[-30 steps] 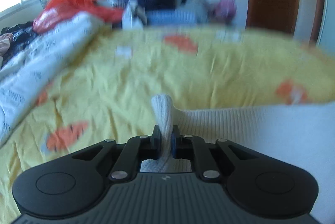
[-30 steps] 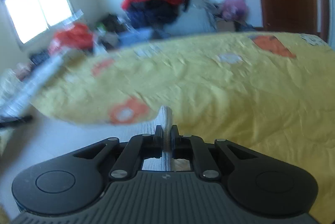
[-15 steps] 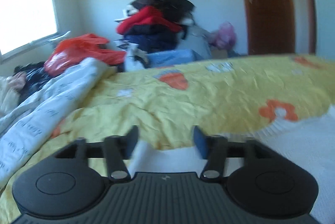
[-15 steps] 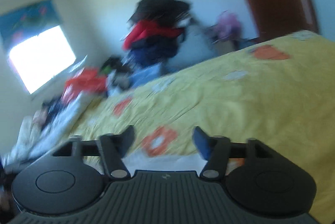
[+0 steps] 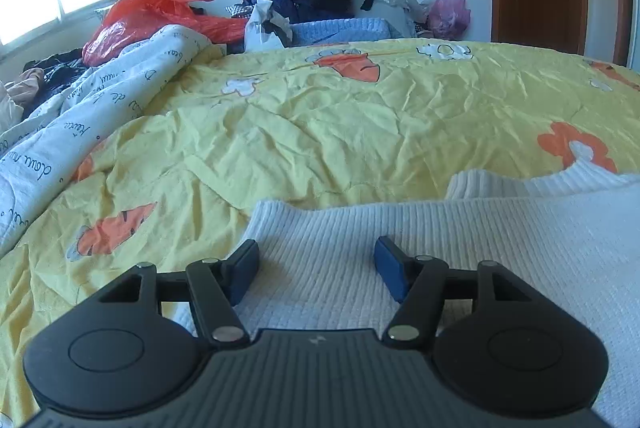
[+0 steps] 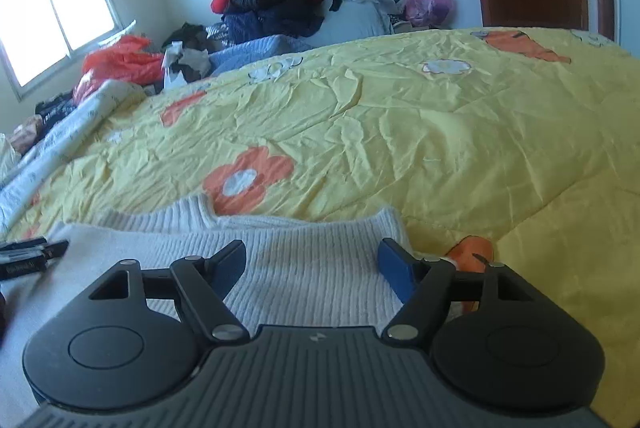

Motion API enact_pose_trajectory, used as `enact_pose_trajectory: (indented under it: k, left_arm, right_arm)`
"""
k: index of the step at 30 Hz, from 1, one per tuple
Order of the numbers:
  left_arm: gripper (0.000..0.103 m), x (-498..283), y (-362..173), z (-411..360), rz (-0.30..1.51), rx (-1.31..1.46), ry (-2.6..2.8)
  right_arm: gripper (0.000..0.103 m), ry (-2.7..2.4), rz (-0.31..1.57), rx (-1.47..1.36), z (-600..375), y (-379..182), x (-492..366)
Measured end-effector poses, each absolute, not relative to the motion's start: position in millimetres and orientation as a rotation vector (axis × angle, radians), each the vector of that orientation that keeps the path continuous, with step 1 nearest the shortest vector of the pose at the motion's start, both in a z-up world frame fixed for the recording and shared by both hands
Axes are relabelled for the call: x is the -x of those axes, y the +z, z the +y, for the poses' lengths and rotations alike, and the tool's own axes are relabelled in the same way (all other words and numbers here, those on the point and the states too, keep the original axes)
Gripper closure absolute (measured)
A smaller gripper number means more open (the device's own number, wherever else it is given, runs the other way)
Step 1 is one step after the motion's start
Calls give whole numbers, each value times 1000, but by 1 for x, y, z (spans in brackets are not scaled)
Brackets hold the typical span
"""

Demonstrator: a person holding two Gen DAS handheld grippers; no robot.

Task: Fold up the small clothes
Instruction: 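Open both tools and lift them away from the cardigan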

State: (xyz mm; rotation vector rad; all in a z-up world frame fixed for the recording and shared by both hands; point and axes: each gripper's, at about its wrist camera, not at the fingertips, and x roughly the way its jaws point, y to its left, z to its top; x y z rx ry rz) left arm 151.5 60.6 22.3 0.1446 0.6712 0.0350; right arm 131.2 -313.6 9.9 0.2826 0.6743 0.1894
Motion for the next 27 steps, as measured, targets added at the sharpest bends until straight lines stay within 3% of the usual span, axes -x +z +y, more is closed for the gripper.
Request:
enact_pose_trajectory:
  k: [2,3,8,13,14,16,18,27]
  left_arm:
    - [39,-152,21,61,672,-143,35]
    - [39,-151,22,61,671,-145,35]
    - [39,-154,21,61,672,-144,34]
    - [39,-154,20,62,670,-139,31]
    - [39,-154,20,63,670,-133,28]
    - [39,-156,20,66,675,-106,18]
    - [39,-156,20,68,677,-91,13]
    - [38,-125,41,52,629,-133,102]
  right_arm:
    - [38,139,662,-295,-316,18,-127]
    - [37,105,644,-287,-313,25,-124]
    - [13,244,562,-235,-279,55,-98]
    - [11,249,607,2,-248,26,-102]
    - [18,216,670,10,-252,10,-110]
    - [14,220,645,-155,-276,12,-112]
    - [17,221,651,-231,-289,9,-112]
    - [17,161,646,-105,-265,25,-98]
